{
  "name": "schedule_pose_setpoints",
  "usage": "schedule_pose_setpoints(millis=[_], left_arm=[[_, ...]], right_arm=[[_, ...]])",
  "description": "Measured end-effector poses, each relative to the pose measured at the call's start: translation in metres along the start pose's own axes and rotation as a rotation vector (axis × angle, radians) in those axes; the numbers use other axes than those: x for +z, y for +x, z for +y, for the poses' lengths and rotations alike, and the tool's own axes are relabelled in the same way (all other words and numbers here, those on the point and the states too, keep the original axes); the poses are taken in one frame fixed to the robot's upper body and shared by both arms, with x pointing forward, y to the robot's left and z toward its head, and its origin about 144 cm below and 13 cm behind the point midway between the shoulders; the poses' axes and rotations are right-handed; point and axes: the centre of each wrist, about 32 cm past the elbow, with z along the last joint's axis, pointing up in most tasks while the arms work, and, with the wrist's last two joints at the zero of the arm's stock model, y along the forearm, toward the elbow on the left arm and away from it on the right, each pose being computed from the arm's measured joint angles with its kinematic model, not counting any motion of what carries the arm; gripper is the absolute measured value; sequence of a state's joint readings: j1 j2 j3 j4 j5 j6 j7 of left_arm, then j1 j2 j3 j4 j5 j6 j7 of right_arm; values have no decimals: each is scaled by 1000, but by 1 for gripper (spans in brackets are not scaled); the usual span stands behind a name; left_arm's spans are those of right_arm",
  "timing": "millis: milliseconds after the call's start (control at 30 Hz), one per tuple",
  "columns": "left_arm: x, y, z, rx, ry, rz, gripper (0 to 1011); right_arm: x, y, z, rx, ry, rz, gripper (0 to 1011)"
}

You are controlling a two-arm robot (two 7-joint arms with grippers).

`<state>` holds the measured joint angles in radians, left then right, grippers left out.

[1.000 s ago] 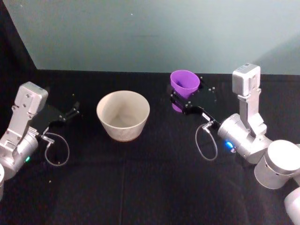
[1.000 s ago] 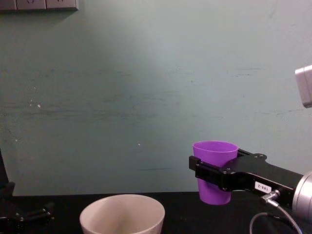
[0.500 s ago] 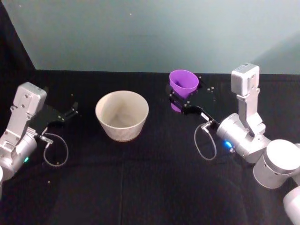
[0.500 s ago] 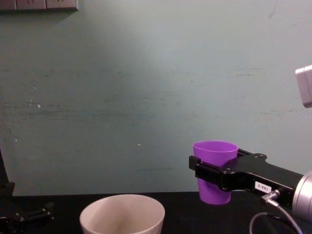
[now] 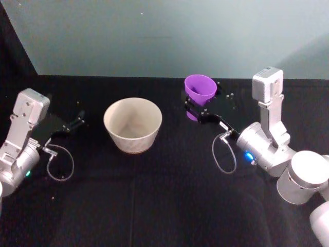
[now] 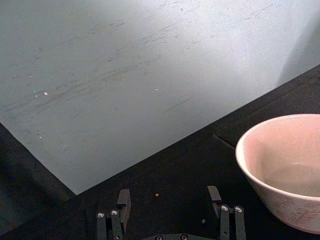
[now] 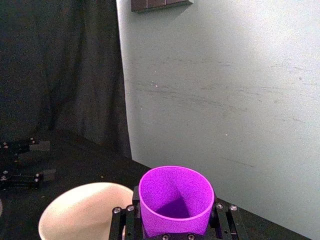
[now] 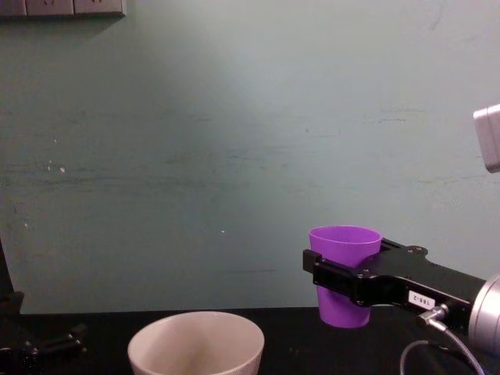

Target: Pick up the cup and pour the mung beans from the cup into the bowl.

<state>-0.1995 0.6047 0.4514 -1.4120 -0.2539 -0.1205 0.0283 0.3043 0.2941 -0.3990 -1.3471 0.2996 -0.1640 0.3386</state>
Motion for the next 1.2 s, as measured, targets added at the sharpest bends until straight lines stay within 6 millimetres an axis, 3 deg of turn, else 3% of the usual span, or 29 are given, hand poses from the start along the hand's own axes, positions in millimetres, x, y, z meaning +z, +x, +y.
schedule_pose_setpoints(millis=[1200], left_arm=[[0,0,0,0,0,0,1000]], right_arm=[[0,0,0,0,0,0,731]])
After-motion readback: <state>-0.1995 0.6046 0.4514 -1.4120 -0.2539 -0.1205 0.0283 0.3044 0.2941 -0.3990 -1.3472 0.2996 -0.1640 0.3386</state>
